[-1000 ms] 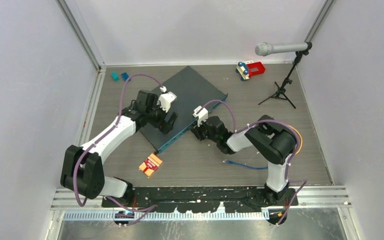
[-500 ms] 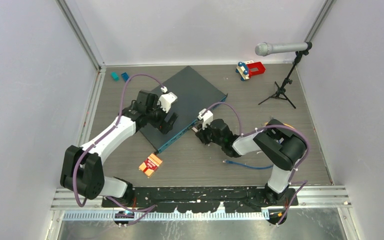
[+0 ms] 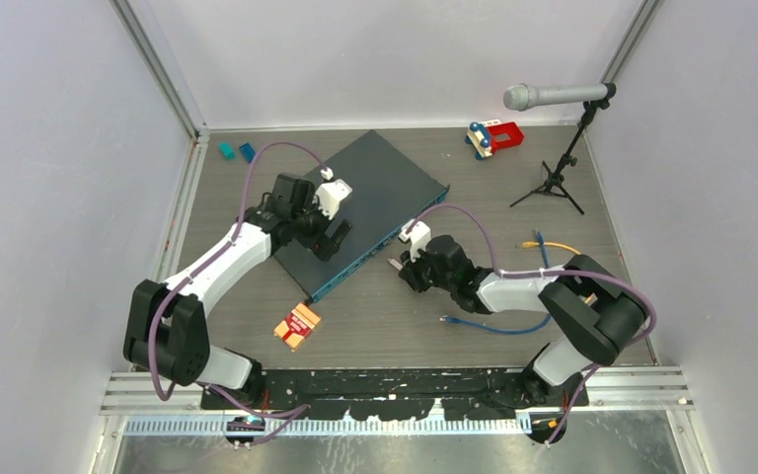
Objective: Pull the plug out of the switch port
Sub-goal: Pull the plug from the switch port, then place the plug at the center of the board.
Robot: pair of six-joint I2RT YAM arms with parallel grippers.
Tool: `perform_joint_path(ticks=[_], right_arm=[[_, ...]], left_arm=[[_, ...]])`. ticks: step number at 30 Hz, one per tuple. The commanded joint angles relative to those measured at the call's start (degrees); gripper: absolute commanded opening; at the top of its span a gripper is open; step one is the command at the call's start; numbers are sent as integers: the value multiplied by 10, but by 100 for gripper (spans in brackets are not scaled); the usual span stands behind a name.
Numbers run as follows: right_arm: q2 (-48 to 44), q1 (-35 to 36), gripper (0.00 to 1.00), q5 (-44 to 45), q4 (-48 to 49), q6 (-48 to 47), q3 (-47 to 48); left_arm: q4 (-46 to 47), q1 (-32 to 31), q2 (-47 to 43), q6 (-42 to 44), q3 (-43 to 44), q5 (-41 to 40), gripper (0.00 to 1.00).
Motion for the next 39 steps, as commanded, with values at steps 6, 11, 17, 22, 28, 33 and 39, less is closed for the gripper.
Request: perform_joint_path(ticks=[6,11,17,22,28,33,39], right_arm=[[-63,-1,12,-67,-175,-71,51],[-78,-20,13,-102,-279,-81,88],[-68,-20,14,-106,-347,-83,129],[-61,-21,16,-83,-406,-90,154],[-68,-21,17,-54,-470,-130,164],[-69,-21,21,-41,-493,-154,153],[-64,-21,34,-47,-514,-175,151]], left_arm=[[-10,0,3,14,28,-7,97],[-10,0,-4,16,27,-5,97],[-13,0,-6,16,30,-3,97],[-18,0,-5,15,35,-3,97],[-17,-1,-2,15,37,-2,97],[-19,-1,5,12,43,1,97],[-29,-1,7,11,56,-1,97]])
